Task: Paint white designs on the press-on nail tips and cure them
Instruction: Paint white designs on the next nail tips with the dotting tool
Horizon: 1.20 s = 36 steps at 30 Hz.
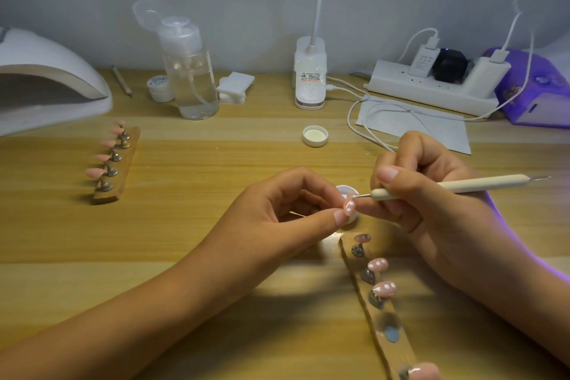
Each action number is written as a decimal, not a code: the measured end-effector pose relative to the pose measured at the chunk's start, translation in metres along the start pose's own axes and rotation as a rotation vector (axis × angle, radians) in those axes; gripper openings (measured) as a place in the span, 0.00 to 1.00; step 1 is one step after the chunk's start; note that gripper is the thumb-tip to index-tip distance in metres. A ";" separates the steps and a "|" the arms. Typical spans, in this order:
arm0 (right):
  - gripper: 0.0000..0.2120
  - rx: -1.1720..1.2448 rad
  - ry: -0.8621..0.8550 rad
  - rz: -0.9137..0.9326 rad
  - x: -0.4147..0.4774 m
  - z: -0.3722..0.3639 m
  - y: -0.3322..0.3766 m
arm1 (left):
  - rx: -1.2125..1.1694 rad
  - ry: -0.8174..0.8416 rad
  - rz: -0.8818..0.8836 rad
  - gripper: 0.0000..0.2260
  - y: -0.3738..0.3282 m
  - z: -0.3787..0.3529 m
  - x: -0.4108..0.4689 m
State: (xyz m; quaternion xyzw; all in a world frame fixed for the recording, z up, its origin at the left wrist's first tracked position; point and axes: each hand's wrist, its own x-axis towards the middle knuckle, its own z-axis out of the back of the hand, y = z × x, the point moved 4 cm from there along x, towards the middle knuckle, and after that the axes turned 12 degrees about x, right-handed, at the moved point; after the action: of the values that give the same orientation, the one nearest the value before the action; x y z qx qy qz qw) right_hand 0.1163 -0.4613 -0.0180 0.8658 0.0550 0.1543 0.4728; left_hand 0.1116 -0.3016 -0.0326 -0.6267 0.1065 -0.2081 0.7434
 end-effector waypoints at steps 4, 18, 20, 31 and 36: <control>0.09 -0.007 0.001 -0.005 0.000 0.000 0.000 | -0.001 0.003 0.001 0.03 0.000 0.000 0.000; 0.09 -0.016 -0.012 0.000 0.001 0.001 0.000 | -0.009 0.004 0.003 0.03 -0.001 0.000 0.000; 0.10 -0.033 -0.008 0.001 0.001 0.001 0.000 | -0.008 0.005 0.000 0.03 -0.001 0.000 0.000; 0.09 -0.022 -0.031 -0.031 0.002 0.003 -0.001 | 0.012 0.006 -0.023 0.03 0.000 0.000 -0.001; 0.11 -0.021 -0.056 -0.051 0.004 0.004 -0.002 | 0.018 0.008 -0.024 0.04 0.000 0.000 -0.001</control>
State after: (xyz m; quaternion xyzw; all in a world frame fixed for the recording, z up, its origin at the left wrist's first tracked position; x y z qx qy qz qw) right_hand 0.1216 -0.4623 -0.0213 0.8632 0.0622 0.1185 0.4868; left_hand 0.1103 -0.3015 -0.0323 -0.6202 0.1001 -0.2206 0.7461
